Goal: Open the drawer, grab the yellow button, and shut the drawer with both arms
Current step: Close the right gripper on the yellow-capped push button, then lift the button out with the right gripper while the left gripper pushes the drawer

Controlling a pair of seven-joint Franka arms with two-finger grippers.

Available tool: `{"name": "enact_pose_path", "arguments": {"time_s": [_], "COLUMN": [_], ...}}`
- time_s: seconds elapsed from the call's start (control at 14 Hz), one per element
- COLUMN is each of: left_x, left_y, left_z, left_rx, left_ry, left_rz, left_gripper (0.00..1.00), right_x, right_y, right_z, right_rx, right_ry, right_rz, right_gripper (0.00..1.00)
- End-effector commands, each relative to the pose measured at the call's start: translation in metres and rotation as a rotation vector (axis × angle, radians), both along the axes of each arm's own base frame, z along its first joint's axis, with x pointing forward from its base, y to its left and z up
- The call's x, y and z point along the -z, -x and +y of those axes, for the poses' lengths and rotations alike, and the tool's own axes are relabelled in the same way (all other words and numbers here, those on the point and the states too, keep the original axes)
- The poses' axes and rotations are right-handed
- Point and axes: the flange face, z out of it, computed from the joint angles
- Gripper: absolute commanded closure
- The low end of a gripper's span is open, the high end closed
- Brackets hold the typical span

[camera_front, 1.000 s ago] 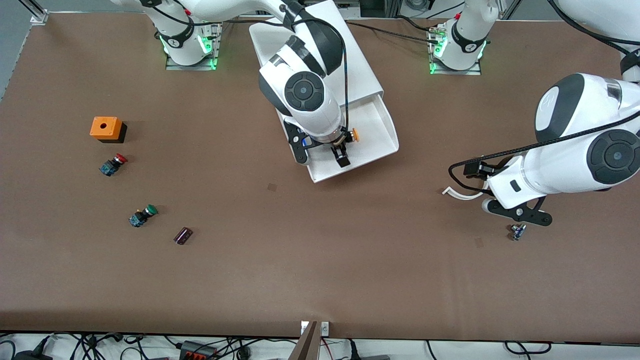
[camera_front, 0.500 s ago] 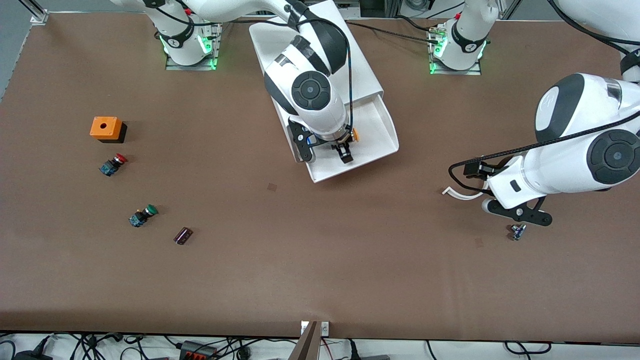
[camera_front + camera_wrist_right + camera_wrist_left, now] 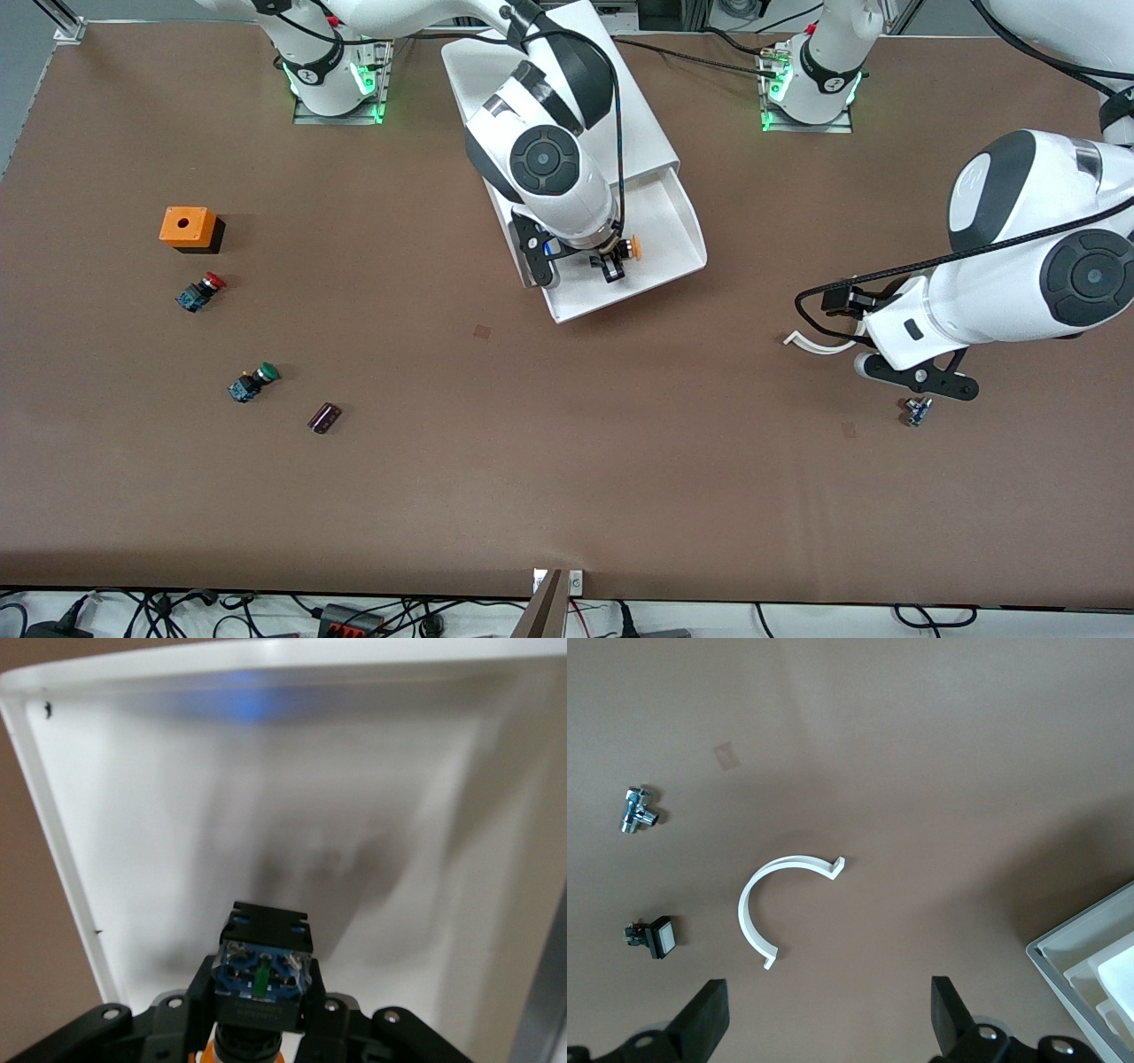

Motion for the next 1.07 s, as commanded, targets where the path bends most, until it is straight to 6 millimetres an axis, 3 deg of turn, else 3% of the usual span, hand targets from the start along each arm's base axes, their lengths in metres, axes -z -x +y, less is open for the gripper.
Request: {"name": "enact_pose_path", "arguments": {"time_s": [0.0,0.21,0.36,0.57,0.71,1.0], "left_x": [-0.007,-0.007,-0.004,-0.001,0.002,0.027], "left_y": [-0.002,-0.002,-0.001,-0.007,-0.013,-0.013], "left_z": [0.001,0.0,-0.002,-0.016,-0.037,-0.116], "left_rx": [-0.004,-0.006,-0.047,-0.136,-0.218,-0.448], "left_ry": [-0.022,-0.023,-0.033,-0.037,-0.034,-0.034], "left_rz": [-0.014,-0.014,-0.012,-0.064,-0.127,-0.198], "left_gripper": [0.0,0.0,0.0,0.0,0.0,0.0], "right_x": [-0.019,-0.041,-0.058,-0.098,-0.1,-0.083], "right_y": [-0.007,-0.024,-0.041,-0.073,-0.076,-0.101], "right_z": [0.001,-0.013,-0.032,-0.092,-0.118,-0.187], "right_rx": [0.042,0.064,0.061,-0.072,-0.282,-0.559], "right_ry": [-0.035,-0.064,-0.08,-0.101,-0.036,-0.005], "right_rz": [0.001,-0.032,-0.064,-0.138,-0.148,-0.14], "right_gripper": [0.87,0.91,0.91,0.91,0.91,0.91]}}
